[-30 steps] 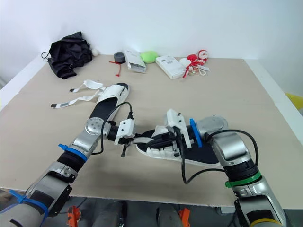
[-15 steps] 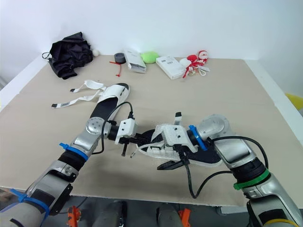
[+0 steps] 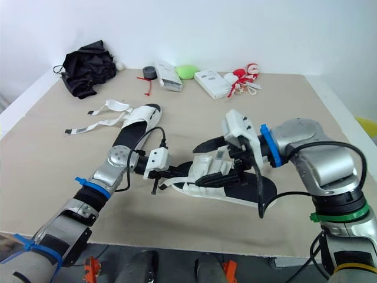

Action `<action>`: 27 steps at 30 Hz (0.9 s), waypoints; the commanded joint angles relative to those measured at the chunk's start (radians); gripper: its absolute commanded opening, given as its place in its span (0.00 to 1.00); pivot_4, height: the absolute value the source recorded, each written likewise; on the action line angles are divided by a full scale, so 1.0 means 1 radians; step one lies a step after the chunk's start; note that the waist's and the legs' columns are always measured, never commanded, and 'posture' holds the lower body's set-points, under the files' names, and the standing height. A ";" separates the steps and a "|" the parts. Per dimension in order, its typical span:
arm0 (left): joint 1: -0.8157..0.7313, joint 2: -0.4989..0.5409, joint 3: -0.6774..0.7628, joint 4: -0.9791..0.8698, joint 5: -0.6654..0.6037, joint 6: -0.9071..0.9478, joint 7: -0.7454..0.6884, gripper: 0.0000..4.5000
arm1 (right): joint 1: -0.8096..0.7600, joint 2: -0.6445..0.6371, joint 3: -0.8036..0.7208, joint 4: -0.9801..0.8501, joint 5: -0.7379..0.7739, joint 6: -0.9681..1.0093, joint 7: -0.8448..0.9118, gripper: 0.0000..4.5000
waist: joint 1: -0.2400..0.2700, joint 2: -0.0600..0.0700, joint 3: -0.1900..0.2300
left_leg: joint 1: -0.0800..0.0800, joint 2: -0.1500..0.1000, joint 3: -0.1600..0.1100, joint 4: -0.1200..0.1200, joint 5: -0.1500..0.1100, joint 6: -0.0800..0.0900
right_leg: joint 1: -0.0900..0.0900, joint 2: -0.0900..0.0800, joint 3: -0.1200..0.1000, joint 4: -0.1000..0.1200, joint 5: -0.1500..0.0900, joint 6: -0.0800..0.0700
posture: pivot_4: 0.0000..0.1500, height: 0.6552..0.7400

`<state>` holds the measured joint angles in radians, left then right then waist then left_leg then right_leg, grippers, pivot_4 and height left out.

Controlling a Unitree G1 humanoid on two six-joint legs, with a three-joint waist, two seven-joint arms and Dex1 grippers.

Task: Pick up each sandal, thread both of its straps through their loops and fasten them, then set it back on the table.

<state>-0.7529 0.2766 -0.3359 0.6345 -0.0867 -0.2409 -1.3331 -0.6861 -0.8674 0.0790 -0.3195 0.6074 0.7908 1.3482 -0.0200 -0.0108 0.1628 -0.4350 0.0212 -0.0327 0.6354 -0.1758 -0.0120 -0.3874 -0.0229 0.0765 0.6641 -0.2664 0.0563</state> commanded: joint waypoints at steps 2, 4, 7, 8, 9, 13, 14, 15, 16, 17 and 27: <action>0.027 0.000 -0.047 0.059 0.061 0.012 -0.010 0.00 | -0.154 0.042 0.122 -0.088 -0.047 0.423 -0.294 0.99 | 0.000 0.000 0.000 | 0.000 0.000 0.001 0.000 0.000 0.000 | 0.000 0.000 0.000 0.000 -0.001 0.001 | 1.00 0.98; 0.023 -0.005 -0.047 0.065 0.061 0.010 -0.008 0.00 | -0.191 0.072 0.158 -0.093 -0.059 0.492 -0.340 0.99 | -0.002 0.000 0.000 | 0.000 0.000 0.001 0.000 0.000 0.000 | 0.000 -0.001 0.000 0.000 -0.002 0.002 | 1.00 0.98; 0.018 -0.011 -0.046 0.072 0.063 0.007 -0.008 0.00 | -0.212 0.092 0.199 -0.116 -0.062 0.558 -0.395 0.99 | 0.003 0.000 -0.001 | 0.001 0.002 0.003 0.000 0.000 0.000 | -0.003 0.000 0.000 0.000 -0.001 -0.001 | 1.00 0.98; 0.016 -0.013 -0.045 0.075 0.063 0.006 -0.008 0.00 | -0.221 0.096 0.219 -0.132 -0.060 0.589 -0.411 0.99 | 0.003 0.000 -0.001 | -0.001 0.002 0.001 0.000 0.000 0.000 | -0.002 -0.001 -0.002 0.000 -0.002 -0.002 | 1.00 0.98; 0.015 -0.015 -0.045 0.078 0.064 0.005 -0.007 0.00 | -0.232 0.099 0.240 -0.144 -0.060 0.614 -0.423 0.99 | 0.003 0.000 -0.001 | -0.002 0.001 0.001 0.000 0.000 0.000 | -0.002 -0.001 -0.002 0.000 -0.002 -0.002 | 1.00 0.98; 0.020 -0.020 -0.044 0.082 0.066 0.000 -0.006 0.00 | -0.267 0.105 0.319 -0.150 -0.088 0.619 -0.460 0.99 | 0.003 0.000 -0.001 | -0.003 -0.001 0.002 0.000 0.000 0.000 | -0.002 -0.003 -0.001 0.000 -0.001 -0.002 | 1.00 0.98; 0.020 -0.020 -0.044 0.082 0.066 -0.001 -0.006 0.00 | -0.269 0.106 0.329 -0.148 -0.092 0.616 -0.465 0.94 | 0.003 0.000 -0.001 | -0.003 -0.001 0.001 0.000 0.000 0.000 | -0.002 -0.003 -0.001 0.000 -0.001 -0.002 | 1.00 0.98; 0.020 -0.021 -0.044 0.082 0.066 0.000 -0.005 0.00 | -0.269 0.107 0.336 -0.147 -0.094 0.613 -0.466 0.87 | 0.003 0.000 -0.001 | -0.003 -0.001 0.001 0.000 0.000 0.000 | -0.002 -0.003 -0.002 0.000 -0.001 -0.002 | 1.00 0.98; 0.020 -0.023 -0.044 0.082 0.066 0.000 -0.004 0.00 | -0.271 0.109 0.342 -0.147 -0.090 0.613 -0.469 0.80 | 0.003 0.000 -0.001 | -0.003 0.000 0.000 0.000 0.000 0.000 | -0.002 -0.002 -0.002 0.000 -0.002 -0.001 | 1.00 0.98; 0.020 -0.023 -0.044 0.083 0.066 0.000 -0.003 0.00 | -0.273 0.110 0.349 -0.146 -0.088 0.612 -0.470 0.75 | 0.003 0.000 -0.001 | -0.003 0.000 0.000 0.000 0.000 0.000 | -0.002 -0.002 -0.002 0.000 -0.002 -0.001 | 1.00 0.98; 0.027 -0.030 -0.043 0.080 0.066 0.000 0.003 0.00 | -0.270 0.092 0.385 -0.136 -0.077 0.589 -0.444 0.02 | 0.003 0.000 -0.001 | -0.003 -0.001 0.000 0.001 0.000 0.000 | -0.001 -0.003 -0.002 0.000 -0.003 0.002 | 1.00 0.98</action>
<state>-0.7620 0.2559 -0.3264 0.6687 -0.0861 -0.2620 -1.3370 -0.9364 -0.7594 0.4653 -0.4399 0.5186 1.3936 0.8916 -0.0169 -0.0108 0.1620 -0.4379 0.0206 -0.0327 0.6367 -0.1755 -0.0116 -0.3888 -0.0257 0.0742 0.6641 -0.2696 0.0581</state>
